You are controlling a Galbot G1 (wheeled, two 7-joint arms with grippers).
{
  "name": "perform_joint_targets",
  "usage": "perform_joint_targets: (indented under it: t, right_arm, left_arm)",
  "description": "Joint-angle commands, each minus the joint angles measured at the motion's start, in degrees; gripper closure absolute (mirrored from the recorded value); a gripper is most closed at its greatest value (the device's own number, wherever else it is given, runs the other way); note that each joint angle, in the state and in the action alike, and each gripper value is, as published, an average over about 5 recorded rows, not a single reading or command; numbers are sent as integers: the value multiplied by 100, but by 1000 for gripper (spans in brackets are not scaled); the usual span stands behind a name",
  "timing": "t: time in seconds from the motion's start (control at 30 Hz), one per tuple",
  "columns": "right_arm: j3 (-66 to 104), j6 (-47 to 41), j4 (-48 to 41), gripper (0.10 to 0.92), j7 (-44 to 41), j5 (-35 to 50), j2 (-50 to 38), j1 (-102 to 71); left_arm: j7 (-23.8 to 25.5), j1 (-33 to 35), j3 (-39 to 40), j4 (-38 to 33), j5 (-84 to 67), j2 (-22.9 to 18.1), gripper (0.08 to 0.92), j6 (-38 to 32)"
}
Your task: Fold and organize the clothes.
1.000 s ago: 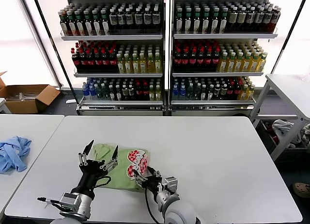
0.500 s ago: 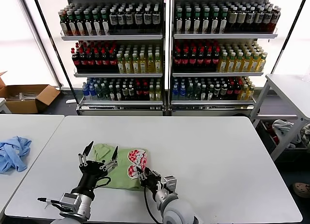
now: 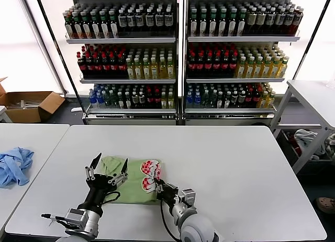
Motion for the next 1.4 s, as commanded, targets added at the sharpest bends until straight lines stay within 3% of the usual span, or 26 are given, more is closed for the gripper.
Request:
perform_joint_targets:
  t: [0.03,0.23,0.6,1.0,1.1,1.4]
  right_arm:
    - [51,29,-170,895,-88,-24,-1,-4]
    - [210,116,201,917,-60,-135,-227,-99]
    - [1800,240,1416,917,-222,29,-1554,-1218]
    - [2682,445,1596,914,-351,-133,-1886,-2068]
    - [2771,455,1693,868,-359,-334,-1842,-2155]
    - [4008,700,2672,609,-426,-804,-1825,-2894]
  left_arm:
    - [-5,23,-12,-9,-5,14,177,-2]
    - [-23,47,-28,-21,0,13,177,-16]
    - [-48,35,-21,-17,-15,33,177,-14]
    - [-35,-19,105,62,-8,20,177,-2]
    - [-36,-13,94,14,-14,31,177,31]
    - [-37,68,153,-231,-209,140,177,231]
